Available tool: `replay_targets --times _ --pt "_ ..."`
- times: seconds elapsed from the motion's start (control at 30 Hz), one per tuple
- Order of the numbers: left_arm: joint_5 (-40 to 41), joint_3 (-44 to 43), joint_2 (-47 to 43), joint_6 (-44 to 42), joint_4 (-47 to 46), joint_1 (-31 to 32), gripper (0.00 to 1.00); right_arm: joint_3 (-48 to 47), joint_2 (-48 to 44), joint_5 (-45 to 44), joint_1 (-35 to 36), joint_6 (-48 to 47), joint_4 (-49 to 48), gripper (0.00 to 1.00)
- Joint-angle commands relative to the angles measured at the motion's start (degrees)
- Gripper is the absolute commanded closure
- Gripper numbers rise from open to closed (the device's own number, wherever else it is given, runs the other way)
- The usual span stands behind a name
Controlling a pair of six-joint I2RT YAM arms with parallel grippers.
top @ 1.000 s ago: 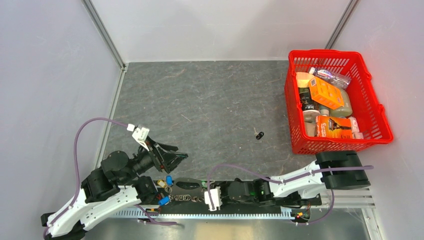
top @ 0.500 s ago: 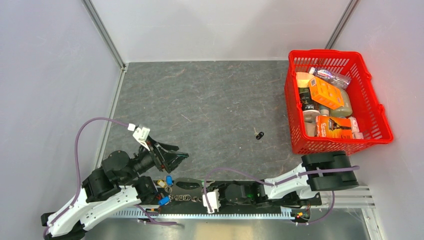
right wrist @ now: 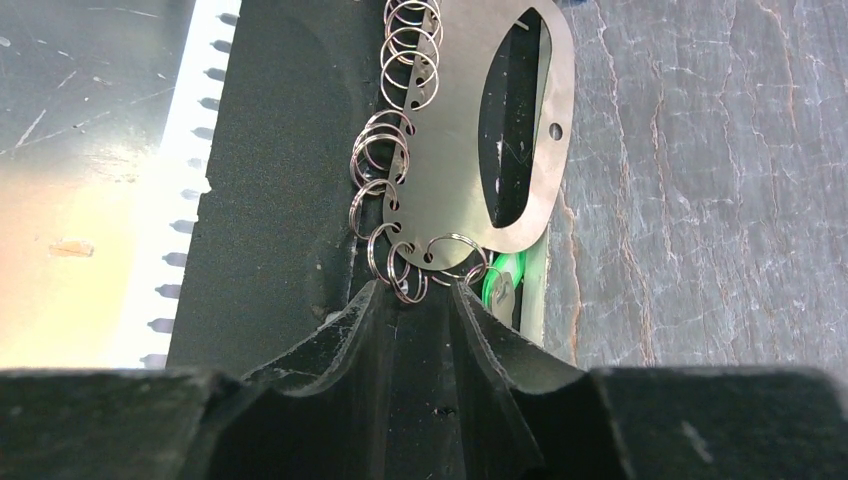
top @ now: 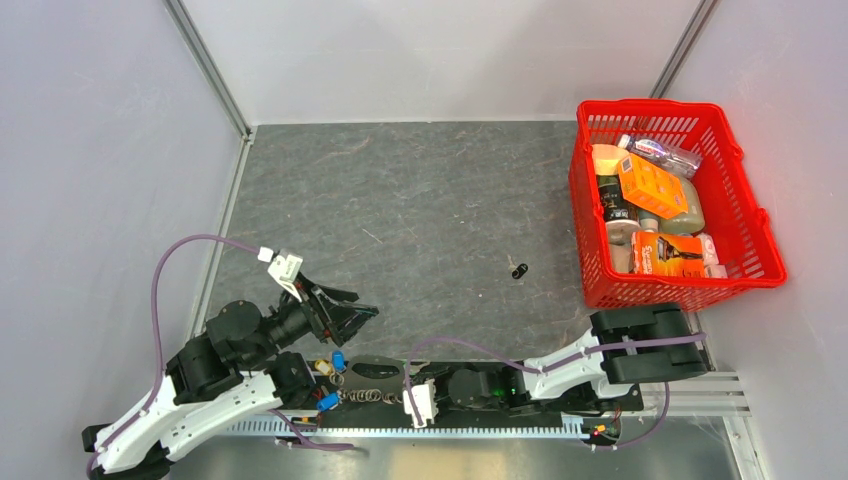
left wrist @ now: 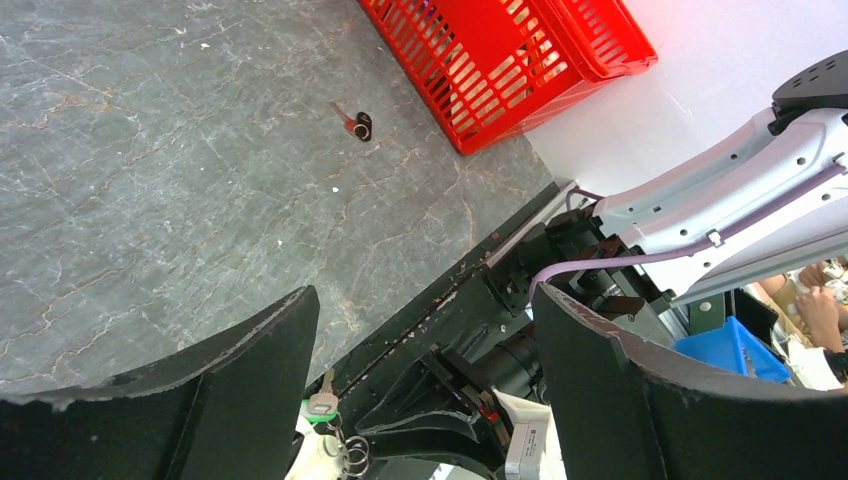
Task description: Put the keys on the keyring
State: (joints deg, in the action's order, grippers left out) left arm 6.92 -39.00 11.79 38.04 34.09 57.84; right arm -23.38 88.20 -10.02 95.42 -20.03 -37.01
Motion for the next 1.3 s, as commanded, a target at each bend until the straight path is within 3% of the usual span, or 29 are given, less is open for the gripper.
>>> replay_targets --times 0.0,0.63,0.97,1.27 --pt "-0.3 0.2 0.8 -2.2 -2.2 -0.2 0.15 0.1 0.8 0.1 0.1 -0.2 -3.7 0.63" --pt "0.4 0.4 1.0 -2.8 -2.1 -0.2 0.14 0.2 2.9 4.0 -2.3 1.1 -4.8 0.75" --pt "0.6 0.6 1.0 -2.8 -2.1 -0.2 0.14 -0.1 2.2 5.0 -2.7 1.1 -4.6 1.0" --pt "0.1 0.4 0.5 -1.9 -2.0 -0.2 0.14 -0.7 -4.5 5.2 -2.7 1.6 -1.1 1.0"
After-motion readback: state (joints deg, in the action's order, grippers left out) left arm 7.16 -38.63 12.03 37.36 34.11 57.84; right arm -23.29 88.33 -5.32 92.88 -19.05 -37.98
